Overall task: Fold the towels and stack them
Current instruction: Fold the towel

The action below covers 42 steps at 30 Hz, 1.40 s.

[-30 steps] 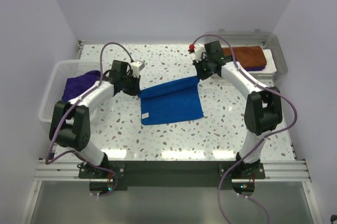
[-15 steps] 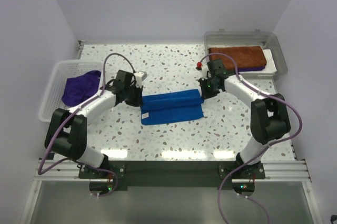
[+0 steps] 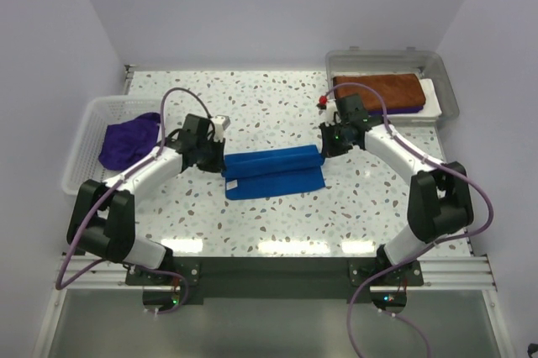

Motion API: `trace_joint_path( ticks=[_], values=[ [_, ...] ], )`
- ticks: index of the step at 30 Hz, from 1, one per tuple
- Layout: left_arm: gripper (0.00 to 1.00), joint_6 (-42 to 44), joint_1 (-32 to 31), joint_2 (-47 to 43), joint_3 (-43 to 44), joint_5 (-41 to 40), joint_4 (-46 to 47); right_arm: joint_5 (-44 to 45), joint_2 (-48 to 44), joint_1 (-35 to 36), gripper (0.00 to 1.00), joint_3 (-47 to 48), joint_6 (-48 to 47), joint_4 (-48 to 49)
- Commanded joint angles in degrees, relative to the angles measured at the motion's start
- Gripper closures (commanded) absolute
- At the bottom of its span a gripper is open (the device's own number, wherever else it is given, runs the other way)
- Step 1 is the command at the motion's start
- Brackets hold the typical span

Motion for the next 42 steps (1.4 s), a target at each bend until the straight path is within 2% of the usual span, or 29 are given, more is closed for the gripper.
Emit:
trace_joint_path(
  ticks=[1,15,30,32,33,34,37,39,40,42],
  values=[
    [1.0,-1.1,0.3,-1.1,1.0,-2.1,-2.9,0.8,-3.1,-0.5,1.0,-1.0,1.1,0.2],
    [1.0,-3.3,0.1,-0.4,-3.8,-1.0,-1.4,1.0,-1.7,-0.5,1.0,-7.4,4.0,2.1],
    [1.0,-4.8,-0.8,0.2,-6.3,0.9,0.5,3.0,-0.5,-0.5,1.0,-7.4,5.0,1.8],
    [1.0,-5.0,-1.0,-0.2,-6.4,1.3,0.4,2.5,-0.7,-0.4,0.95,-7.4,5.2,1.8],
    [0.89,-5.1,-1.0,-0.4,-6.6,1.6,0.5,2.3,-0.9,-0.5,0.91,-7.4,5.3,1.7],
    [0.85,-5.2,-1.2,-1.1,-6.7,1.9,0.4,1.5,-1.1,-0.5,0.81,-7.4,5.3,1.6],
    [0.71,-5.8,-1.4,-3.8,-6.8,2.9,-0.6,-0.9,-3.2,-0.5,0.7,-7.7,5.4,0.6],
    [0.61,-6.8,-1.6,-5.8,-6.5,3.0,-1.4,-1.7,-6.2,-0.2,0.69,-7.7,5.6,0.0],
    [0.51,-7.1,-1.8,-7.0,-5.8,3.2,-2.4,-1.8,-7.2,0.1,0.68,-7.7,6.3,-0.5],
    [0.4,-8.6,-2.4,-11.2,-4.4,2.6,-3.3,-2.5,-10.4,1.0,0.67,-7.4,7.0,-0.4]
  ],
)
